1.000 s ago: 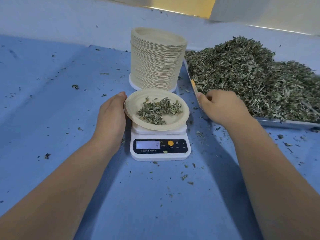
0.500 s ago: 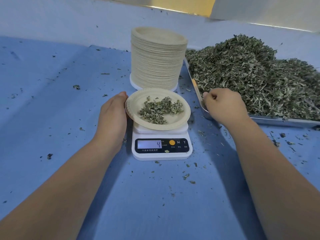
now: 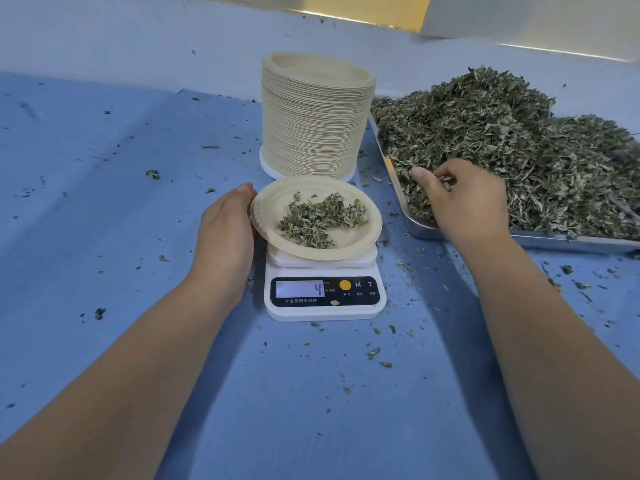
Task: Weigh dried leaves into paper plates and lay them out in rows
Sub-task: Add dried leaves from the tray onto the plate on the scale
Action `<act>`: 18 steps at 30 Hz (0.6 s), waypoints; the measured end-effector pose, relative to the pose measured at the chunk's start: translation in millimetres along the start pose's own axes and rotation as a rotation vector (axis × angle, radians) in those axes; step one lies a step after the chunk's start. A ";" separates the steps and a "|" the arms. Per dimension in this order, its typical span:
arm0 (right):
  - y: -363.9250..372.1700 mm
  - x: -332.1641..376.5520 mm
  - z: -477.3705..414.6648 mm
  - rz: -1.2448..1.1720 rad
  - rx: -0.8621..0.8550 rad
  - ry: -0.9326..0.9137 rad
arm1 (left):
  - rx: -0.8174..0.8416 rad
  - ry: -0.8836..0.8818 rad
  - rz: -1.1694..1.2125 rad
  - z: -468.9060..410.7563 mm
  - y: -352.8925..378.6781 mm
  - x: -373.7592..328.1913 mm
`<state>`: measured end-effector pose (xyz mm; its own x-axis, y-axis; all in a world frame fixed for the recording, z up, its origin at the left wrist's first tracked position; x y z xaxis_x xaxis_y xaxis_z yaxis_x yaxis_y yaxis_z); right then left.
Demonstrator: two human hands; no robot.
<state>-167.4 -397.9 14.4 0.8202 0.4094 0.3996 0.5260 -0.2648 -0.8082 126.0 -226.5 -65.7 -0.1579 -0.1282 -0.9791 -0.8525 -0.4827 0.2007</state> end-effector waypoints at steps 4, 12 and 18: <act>-13.2 7.6 4.2 -0.089 -0.125 -0.083 | -0.023 -0.022 0.007 0.6 -1.9 1.1; 10.7 5.2 0.4 0.190 0.157 0.046 | -0.057 -0.062 0.085 6.5 0.0 -3.8; 0.6 11.7 -6.0 0.089 0.036 -0.038 | -0.065 -0.064 0.042 5.5 -1.7 -2.6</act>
<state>-156.1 -398.6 21.2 0.8538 0.4187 0.3094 0.4424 -0.2703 -0.8551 125.1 -220.5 -63.6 -0.2265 -0.0947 -0.9694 -0.8105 -0.5337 0.2415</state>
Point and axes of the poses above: each hand's wrist, its own z-axis away from the middle knuckle, its own y-axis out of the palm, x = y × z, the point moved 8 cm from there along -z, towards the middle knuckle, and after that the axes turned 9 degrees about x, right-handed, at the moved point
